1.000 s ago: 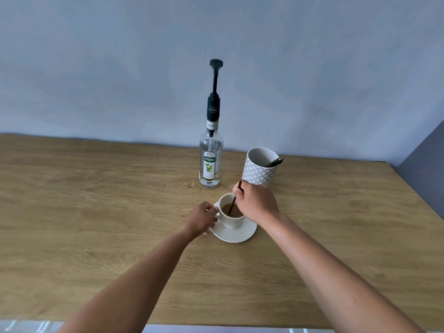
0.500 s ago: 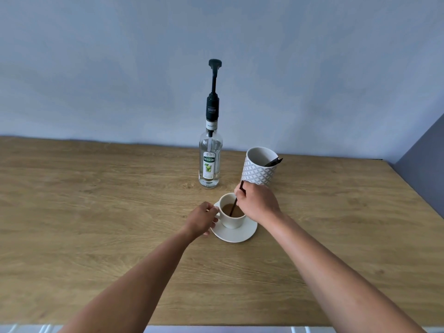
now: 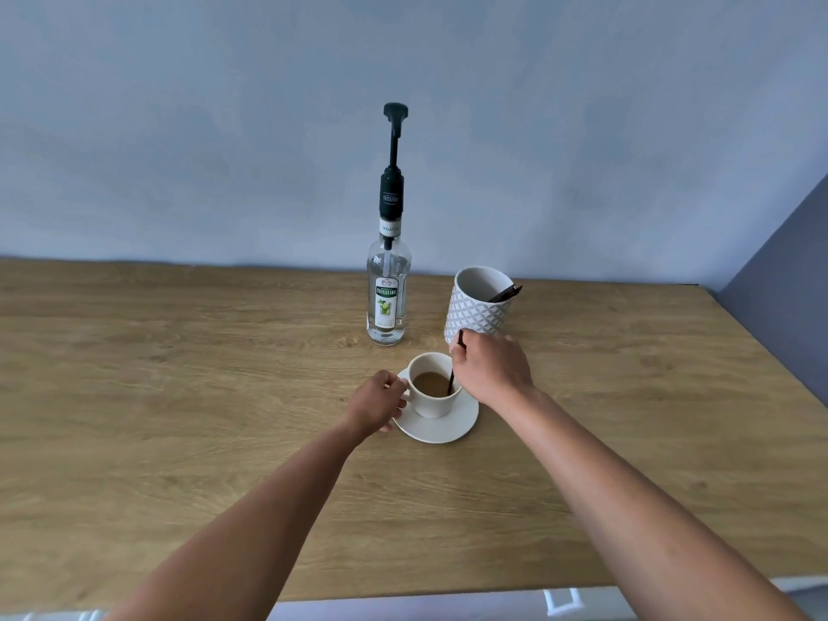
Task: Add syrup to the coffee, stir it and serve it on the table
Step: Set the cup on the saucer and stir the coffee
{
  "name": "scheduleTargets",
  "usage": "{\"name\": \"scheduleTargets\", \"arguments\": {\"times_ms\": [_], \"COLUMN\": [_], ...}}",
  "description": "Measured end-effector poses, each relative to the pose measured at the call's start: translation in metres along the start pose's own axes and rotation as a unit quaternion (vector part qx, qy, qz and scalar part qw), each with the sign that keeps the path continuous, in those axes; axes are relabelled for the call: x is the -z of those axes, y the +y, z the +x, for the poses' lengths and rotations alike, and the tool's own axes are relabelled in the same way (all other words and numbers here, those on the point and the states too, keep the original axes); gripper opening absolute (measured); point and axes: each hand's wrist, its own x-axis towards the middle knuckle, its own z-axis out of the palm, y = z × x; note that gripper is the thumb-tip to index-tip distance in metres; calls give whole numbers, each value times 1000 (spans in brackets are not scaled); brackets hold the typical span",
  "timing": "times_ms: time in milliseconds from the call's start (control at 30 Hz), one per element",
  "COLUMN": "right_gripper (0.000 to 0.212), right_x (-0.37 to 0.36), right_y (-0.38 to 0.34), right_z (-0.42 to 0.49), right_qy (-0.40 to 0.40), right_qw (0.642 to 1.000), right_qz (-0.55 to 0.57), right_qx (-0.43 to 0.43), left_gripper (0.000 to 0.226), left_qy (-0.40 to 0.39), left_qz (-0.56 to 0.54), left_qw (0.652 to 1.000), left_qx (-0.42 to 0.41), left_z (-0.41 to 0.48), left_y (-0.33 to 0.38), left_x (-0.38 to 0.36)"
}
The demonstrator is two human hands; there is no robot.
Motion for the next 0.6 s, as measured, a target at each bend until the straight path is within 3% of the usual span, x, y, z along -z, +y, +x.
{"name": "scheduleTargets", "arguments": {"times_ms": [133, 233, 433, 600], "right_gripper": [31, 24, 22, 27], "right_x": [1, -3, -4, 2], "right_y": [-14, -23, -14, -9], "right_z": [-3, -2, 1, -5], "right_qy": [-61, -58, 29, 19], "right_qw": [991, 986, 1000, 999], "right_qz": [105, 140, 2, -20], "right_qx": [-54, -66, -10, -24], "left_gripper": [24, 23, 24, 20], "left_qy": [-6, -8, -8, -9], "left_qz": [-1, -5, -11, -19], "left_qw": [1000, 1000, 1000, 1000], "left_qx": [-1, -1, -5, -9], "left_z": [0, 1, 5, 7], "left_y": [-1, -2, -6, -9], "left_x": [1, 1, 1, 0]}}
